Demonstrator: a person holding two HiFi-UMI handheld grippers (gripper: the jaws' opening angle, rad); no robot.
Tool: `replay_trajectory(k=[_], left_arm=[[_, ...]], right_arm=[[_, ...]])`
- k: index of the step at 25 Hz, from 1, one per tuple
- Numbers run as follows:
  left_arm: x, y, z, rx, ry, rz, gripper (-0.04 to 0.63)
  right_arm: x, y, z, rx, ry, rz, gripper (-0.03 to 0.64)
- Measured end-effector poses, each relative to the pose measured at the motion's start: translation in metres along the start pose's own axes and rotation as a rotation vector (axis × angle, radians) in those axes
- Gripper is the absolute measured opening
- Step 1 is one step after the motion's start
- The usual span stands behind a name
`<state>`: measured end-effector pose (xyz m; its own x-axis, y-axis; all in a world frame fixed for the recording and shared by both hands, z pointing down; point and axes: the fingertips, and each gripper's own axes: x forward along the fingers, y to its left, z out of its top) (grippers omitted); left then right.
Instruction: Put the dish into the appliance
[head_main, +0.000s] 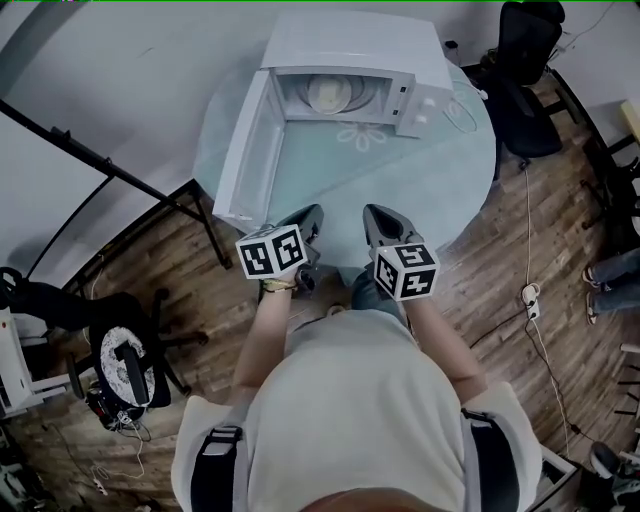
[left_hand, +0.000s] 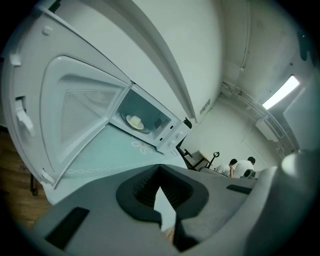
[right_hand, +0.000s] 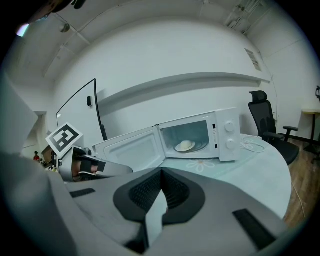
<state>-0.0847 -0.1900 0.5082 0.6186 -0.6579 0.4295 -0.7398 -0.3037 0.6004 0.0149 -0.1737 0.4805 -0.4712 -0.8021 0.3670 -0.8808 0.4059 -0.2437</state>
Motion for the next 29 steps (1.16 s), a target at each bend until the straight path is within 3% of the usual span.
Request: replay_trajectory(k=[10, 29], left_arm=[[-0.023, -0.003, -0.017, 0.003, 0.01, 0.003, 0.009], [-0.016, -0.006, -0.017, 0.014, 0.011, 0.013, 0.009]], right_arm=[[-0.018, 0.023, -0.008, -0.023, 0.0, 0.023, 0.005], [-0.017, 0.019, -0.001, -0.033, -0.025, 0.016, 0.005]])
